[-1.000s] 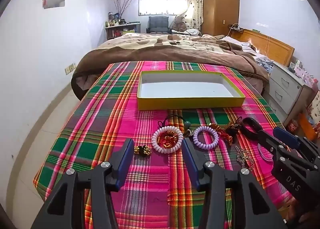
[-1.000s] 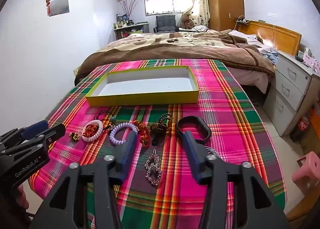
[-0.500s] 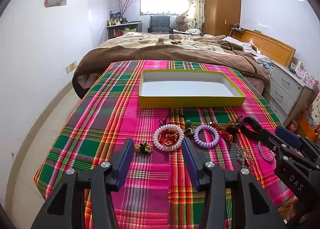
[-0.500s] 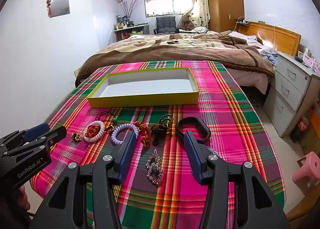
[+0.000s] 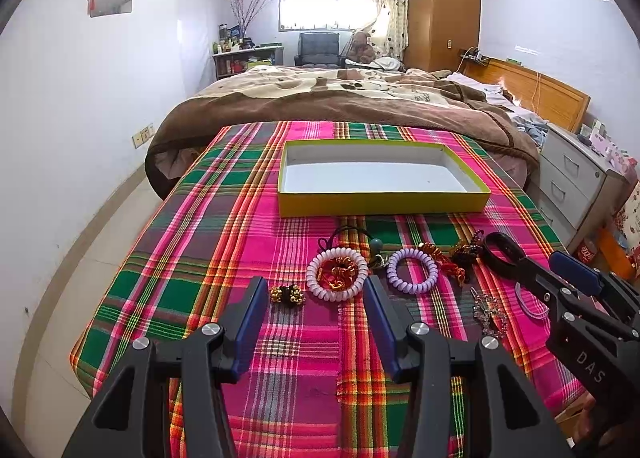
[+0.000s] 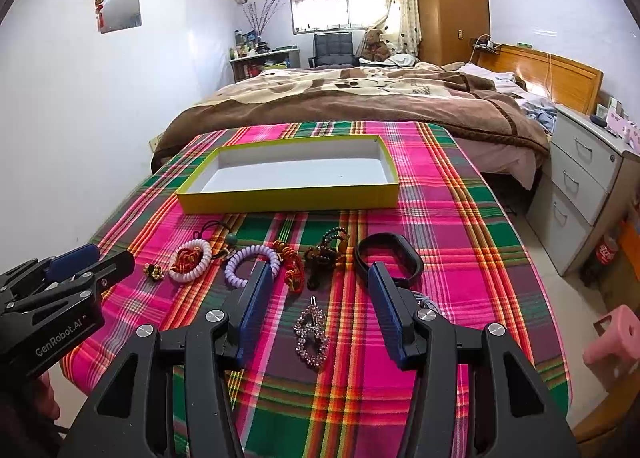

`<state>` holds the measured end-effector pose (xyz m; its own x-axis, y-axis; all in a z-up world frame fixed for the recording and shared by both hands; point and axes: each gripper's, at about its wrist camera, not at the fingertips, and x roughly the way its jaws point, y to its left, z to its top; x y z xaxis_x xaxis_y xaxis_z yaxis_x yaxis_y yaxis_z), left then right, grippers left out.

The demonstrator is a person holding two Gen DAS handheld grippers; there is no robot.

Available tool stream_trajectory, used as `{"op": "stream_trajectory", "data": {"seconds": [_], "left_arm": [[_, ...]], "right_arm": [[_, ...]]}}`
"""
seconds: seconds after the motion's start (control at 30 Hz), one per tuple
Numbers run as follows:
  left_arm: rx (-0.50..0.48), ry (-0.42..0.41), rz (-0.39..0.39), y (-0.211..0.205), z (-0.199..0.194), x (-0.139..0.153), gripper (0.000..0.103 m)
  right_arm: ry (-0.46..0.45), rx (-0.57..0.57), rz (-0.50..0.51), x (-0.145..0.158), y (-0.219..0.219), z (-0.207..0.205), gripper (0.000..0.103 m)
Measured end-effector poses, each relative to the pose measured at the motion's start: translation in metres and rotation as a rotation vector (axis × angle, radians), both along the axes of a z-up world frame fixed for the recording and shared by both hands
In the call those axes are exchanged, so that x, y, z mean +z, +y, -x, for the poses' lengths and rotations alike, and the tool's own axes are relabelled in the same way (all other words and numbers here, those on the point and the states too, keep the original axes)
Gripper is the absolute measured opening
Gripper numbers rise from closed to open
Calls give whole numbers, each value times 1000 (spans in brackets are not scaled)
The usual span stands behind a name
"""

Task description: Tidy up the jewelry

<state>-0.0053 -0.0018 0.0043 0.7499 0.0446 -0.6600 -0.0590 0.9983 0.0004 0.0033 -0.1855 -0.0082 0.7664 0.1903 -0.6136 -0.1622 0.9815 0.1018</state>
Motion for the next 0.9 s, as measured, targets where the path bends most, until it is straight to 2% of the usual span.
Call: {"op": "stream_trajectory", "data": {"seconds": [0.9], "left_arm": [[-2, -5, 5, 0, 3, 0, 49]], "right_arm": [[-5, -4, 0, 2, -1, 1, 51]]}}
